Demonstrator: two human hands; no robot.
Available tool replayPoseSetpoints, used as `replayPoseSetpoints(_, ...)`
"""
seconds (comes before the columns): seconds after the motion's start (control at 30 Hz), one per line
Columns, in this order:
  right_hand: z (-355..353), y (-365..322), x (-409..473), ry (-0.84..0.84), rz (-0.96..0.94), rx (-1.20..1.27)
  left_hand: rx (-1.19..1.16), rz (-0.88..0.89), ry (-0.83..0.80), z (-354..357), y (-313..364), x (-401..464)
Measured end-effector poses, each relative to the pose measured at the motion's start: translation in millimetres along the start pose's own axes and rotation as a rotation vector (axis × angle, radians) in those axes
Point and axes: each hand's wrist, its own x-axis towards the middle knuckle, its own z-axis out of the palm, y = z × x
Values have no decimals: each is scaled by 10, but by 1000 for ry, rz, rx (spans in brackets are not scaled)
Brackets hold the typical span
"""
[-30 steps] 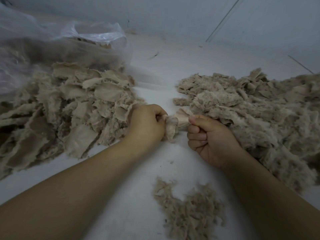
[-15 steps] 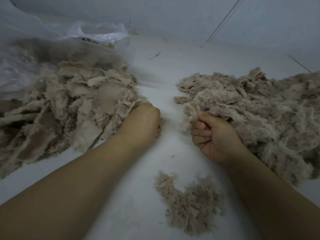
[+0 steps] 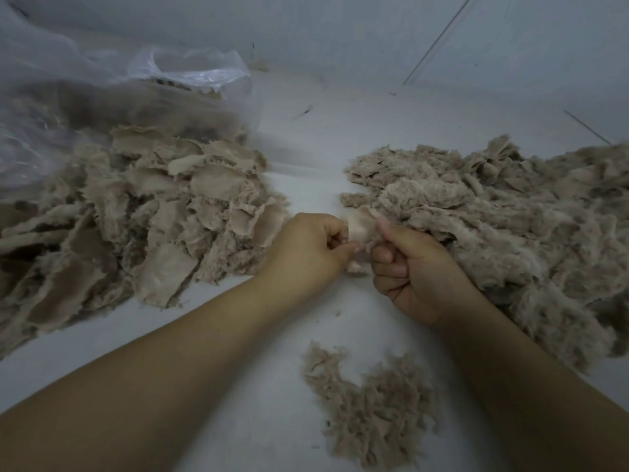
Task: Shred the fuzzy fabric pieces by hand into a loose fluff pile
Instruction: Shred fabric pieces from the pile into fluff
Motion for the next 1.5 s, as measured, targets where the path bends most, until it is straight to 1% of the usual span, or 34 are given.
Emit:
replayPoseSetpoints(0.1,7,8,-5,-15,-13,-69,-223,-82,-58,-18,11,9)
replayPoseSetpoints(0.17,-6,-2,6,4,13,-31,-305,-133,-75,-58,32,-6)
replayPoseSetpoints(0.23,-10,-17,3,22,34,24,-332,-156,-91,-124,51,-9)
replayPoseSetpoints(0.33,-4,-20,-4,41,45,55,-250,-116,-183,-231,93,-13)
replayPoseSetpoints(0.4,-11,-30,5,61,53,83,-165,-97,-346,-287,114,-18)
replayPoseSetpoints(0.43,-19,-39,11,68,63,103,-130,-104,-476,-326,126,-33)
replayPoseSetpoints(0.5,-40,-46,14,65,72,113,-83,-112,-791,-397,155,-70)
replayPoseSetpoints(0.53,-46,-40,10,57,66,102,-64,-101,-910,-418,170,-92)
replayPoseSetpoints(0.57,-51,-30,8,47,59,87,-53,-96,-947,-409,183,-106)
replayPoseSetpoints(0.6,-59,-21,6,35,53,71,-48,-110,-894,-381,204,-111)
replayPoseSetpoints(0.63,-65,-17,6,19,53,58,-44,-141,-756,-331,214,-106)
replayPoseSetpoints(0.7,-69,-19,8,-20,54,37,-94,-202,-340,-208,180,-68)
replayPoseSetpoints(0.73,-65,-17,8,-37,53,19,-174,-235,-179,-163,159,-48)
replayPoseSetpoints(0.77,-58,-12,6,-50,47,-11,-257,-260,-105,-141,142,-39)
replayPoseSetpoints(0.87,-48,31,3,-79,-11,-207,-376,-271,-91,-118,127,-41)
replayPoseSetpoints(0.93,-33,67,9,-71,-62,-340,-431,-263,-27,-113,122,-42)
replayPoseSetpoints(0.97,-25,78,12,-67,-74,-367,-456,-256,18,-116,132,-43)
replayPoseSetpoints(1.07,-24,68,22,-52,-56,-323,-515,-208,173,-154,161,-11)
replayPoseSetpoints(1.17,-40,47,34,-22,-14,-261,-474,-139,375,-304,125,78)
replayPoseSetpoints(1.2,-43,45,36,-16,-5,-243,-416,-105,433,-369,94,108)
replayPoseSetpoints(1.23,-39,43,34,-10,1,-228,-296,-57,482,-432,52,135)
replayPoseSetpoints(1.27,-35,42,33,-4,4,-217,-82,-5,501,-488,-6,161)
replayPoseSetpoints(1.3,-32,44,30,1,5,-211,214,32,467,-538,-78,171)
replayPoseSetpoints(1.33,-31,45,30,5,6,-204,504,36,388,-574,-120,168)
replayPoseSetpoints(1.37,-30,46,30,5,7,-199,726,18,303,-593,-132,155)
replayPoseSetpoints(1.4,-29,47,30,3,8,-195,854,2,242,-602,-119,139)
replayPoseSetpoints(1.43,-28,48,32,1,10,-192,911,20,208,-602,-93,126)
replayPoseSetpoints(1.5,-28,50,31,-2,8,-188,921,157,206,-535,-6,89)
